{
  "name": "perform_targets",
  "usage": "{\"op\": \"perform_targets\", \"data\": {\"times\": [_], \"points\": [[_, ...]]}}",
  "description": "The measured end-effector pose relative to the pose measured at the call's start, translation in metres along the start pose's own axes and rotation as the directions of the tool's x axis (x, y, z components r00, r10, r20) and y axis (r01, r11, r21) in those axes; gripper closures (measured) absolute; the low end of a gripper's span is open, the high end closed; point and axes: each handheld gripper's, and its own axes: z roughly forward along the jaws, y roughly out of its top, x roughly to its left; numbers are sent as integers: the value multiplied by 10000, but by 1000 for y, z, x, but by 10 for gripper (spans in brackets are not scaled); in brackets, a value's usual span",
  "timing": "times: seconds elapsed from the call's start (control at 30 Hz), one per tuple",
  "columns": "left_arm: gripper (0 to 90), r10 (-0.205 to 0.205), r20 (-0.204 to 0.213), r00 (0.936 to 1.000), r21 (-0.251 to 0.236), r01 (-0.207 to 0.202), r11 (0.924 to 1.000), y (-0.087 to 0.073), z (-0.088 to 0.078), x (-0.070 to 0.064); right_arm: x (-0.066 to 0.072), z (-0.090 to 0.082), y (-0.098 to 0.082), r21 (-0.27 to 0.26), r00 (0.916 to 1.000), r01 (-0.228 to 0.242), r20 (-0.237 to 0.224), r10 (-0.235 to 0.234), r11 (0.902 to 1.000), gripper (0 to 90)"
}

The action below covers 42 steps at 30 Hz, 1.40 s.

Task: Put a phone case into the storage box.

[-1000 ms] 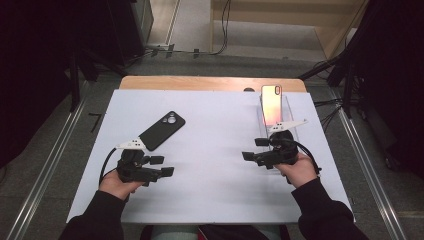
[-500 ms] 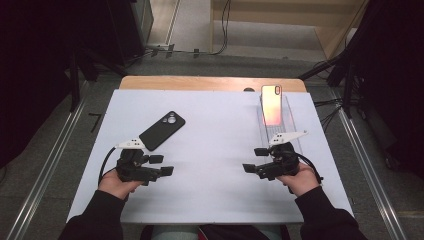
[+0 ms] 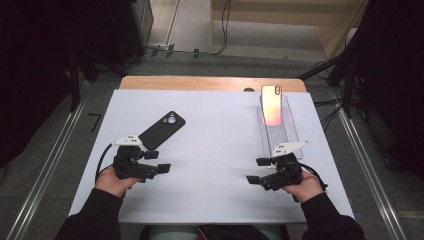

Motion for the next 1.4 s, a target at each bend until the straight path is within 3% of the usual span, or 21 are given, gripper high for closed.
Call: {"op": "perform_targets", "data": {"times": [0.2, 0.3, 0.87, 1.27, 1.4], "points": [[0, 223, 202, 9995, 79, -225, 9997, 9, -3, 9, -2, -1, -4, 90, 9999, -7, -138, 8, 10000, 189], [0, 370, 357, 9987, 25, -371, 9993, 14, -3, 13, -2, 0, -5, 116, 9999, -3, -151, 5, 9999, 189], [0, 787, -443, 9959, -93, -792, 9968, 45, 2, 48, -1, 1, -6, 181, 9997, 76, -236, -72, 9998, 188], [0, 947, -774, 9925, 98, -942, 9955, 71, 17, 70, -1, 2, -5, 153, 9996, 91, -280, -87, 9998, 188], [0, 911, -889, 9919, -100, -923, 9957, 80, 21, 77, -2, 3, -6, 190, 9994, 145, -324, -139, 9997, 189]]}}
